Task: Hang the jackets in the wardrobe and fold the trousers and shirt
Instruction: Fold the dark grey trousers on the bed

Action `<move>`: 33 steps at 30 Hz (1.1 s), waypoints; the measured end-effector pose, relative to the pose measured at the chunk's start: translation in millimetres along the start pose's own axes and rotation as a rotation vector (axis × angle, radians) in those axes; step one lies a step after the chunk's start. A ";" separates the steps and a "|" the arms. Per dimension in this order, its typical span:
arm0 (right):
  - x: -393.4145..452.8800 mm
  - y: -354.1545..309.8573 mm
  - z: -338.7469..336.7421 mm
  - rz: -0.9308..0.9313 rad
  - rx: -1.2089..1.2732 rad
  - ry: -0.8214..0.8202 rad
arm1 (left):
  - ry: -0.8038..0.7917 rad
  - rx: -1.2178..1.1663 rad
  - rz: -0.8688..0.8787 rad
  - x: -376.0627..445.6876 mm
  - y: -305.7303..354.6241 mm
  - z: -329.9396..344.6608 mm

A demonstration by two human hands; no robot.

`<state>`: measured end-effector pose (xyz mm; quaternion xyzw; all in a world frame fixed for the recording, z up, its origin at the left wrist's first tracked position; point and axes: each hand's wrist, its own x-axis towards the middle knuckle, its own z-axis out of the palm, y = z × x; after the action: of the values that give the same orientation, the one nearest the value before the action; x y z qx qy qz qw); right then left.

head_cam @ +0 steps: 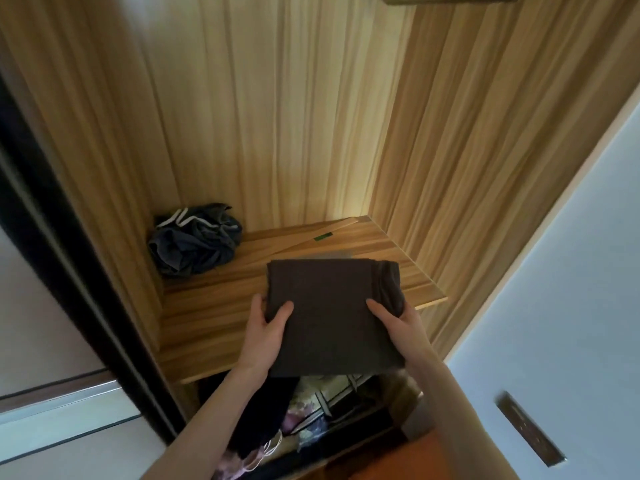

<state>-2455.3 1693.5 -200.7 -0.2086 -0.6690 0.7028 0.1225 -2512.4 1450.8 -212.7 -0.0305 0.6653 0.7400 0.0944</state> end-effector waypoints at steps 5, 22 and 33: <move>60.7 -3.7 -5.7 -0.049 -0.057 -0.061 | 0.121 0.048 0.031 37.0 -5.0 25.2; 208.7 32.0 11.1 0.003 -0.149 -0.266 | 0.312 0.172 -0.054 135.2 -28.0 62.3; 243.4 56.9 29.7 0.043 -0.350 -0.255 | 0.336 0.280 -0.079 170.8 -55.9 64.6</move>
<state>-2677.7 1772.6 -288.1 -0.1504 -0.7864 0.5989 -0.0162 -2664.6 1537.1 -289.3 -0.1660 0.7661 0.6207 0.0145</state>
